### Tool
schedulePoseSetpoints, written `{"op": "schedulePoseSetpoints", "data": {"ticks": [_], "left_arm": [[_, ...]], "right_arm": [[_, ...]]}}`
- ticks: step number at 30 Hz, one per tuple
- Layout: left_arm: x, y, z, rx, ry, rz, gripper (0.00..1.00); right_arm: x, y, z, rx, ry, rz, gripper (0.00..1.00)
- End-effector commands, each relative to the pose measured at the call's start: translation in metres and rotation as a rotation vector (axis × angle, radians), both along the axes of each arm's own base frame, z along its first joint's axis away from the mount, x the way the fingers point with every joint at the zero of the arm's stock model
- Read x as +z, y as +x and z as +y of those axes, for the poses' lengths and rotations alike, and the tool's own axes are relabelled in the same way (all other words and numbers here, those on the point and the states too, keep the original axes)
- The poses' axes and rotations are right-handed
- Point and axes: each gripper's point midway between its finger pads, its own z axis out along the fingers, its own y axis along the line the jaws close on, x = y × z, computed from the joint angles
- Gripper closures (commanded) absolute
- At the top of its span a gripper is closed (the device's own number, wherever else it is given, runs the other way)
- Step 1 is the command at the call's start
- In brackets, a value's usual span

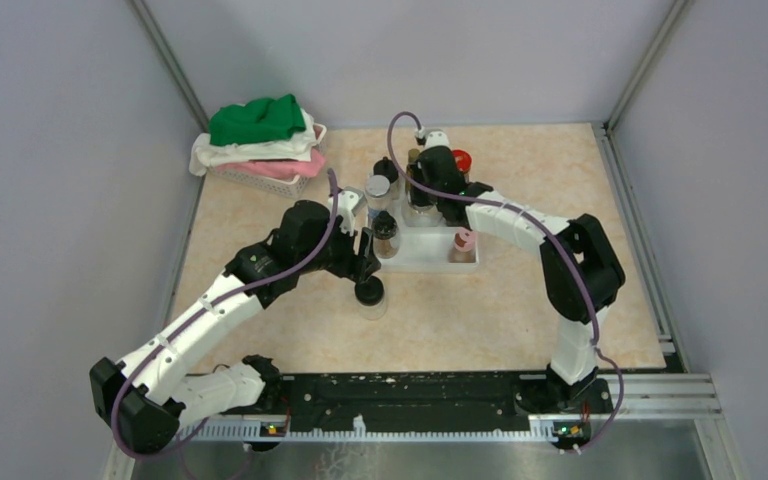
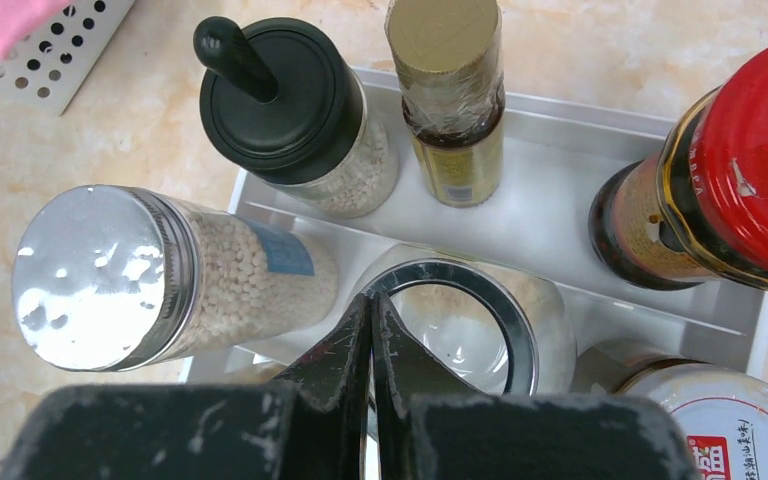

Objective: Organize the condiment bottles
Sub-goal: Adjust the bottle in the storage box.

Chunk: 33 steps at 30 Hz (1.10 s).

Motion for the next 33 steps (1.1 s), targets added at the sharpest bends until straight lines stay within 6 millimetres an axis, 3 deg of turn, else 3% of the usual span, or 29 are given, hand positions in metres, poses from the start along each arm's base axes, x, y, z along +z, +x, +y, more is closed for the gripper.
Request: {"op": "schedulePoseSetpoints", "data": {"ticks": [1, 5, 9, 16, 22, 24, 26, 28, 33], "left_arm": [[0.011, 0.005, -0.003, 0.006, -0.021, -0.046, 0.26], [0.008, 0.005, -0.003, 0.005, -0.018, -0.041, 0.26], [0.009, 0.005, -0.003, 0.005, -0.021, -0.045, 0.26], [0.008, 0.005, -0.003, 0.007, -0.019, -0.041, 0.26], [0.003, 0.007, 0.000, 0.019, -0.009, -0.048, 0.25], [0.001, 0.007, 0.001, 0.024, -0.001, -0.052, 0.25], [-0.002, 0.009, 0.003, 0.029, 0.007, -0.056, 0.25], [-0.005, 0.009, 0.005, 0.036, 0.017, -0.057, 0.24], [-0.003, 0.010, 0.007, 0.033, 0.028, -0.076, 0.18]], "right_arm": [[-0.081, -0.043, -0.016, 0.047, -0.154, 0.247, 1.00], [-0.084, -0.044, -0.019, 0.032, -0.158, 0.248, 1.00], [-0.063, -0.039, -0.020, 0.023, -0.125, 0.172, 1.00], [0.014, -0.014, -0.017, 0.021, -0.103, -0.022, 0.91], [0.106, -0.003, -0.014, 0.024, -0.037, -0.204, 0.62], [0.132, -0.011, -0.016, 0.040, 0.002, -0.249, 0.58], [0.144, -0.027, -0.018, 0.064, 0.039, -0.251, 0.58], [0.141, -0.049, -0.017, 0.097, 0.064, -0.209, 0.59], [0.100, -0.126, -0.009, 0.174, 0.002, -0.084, 0.58]]}}
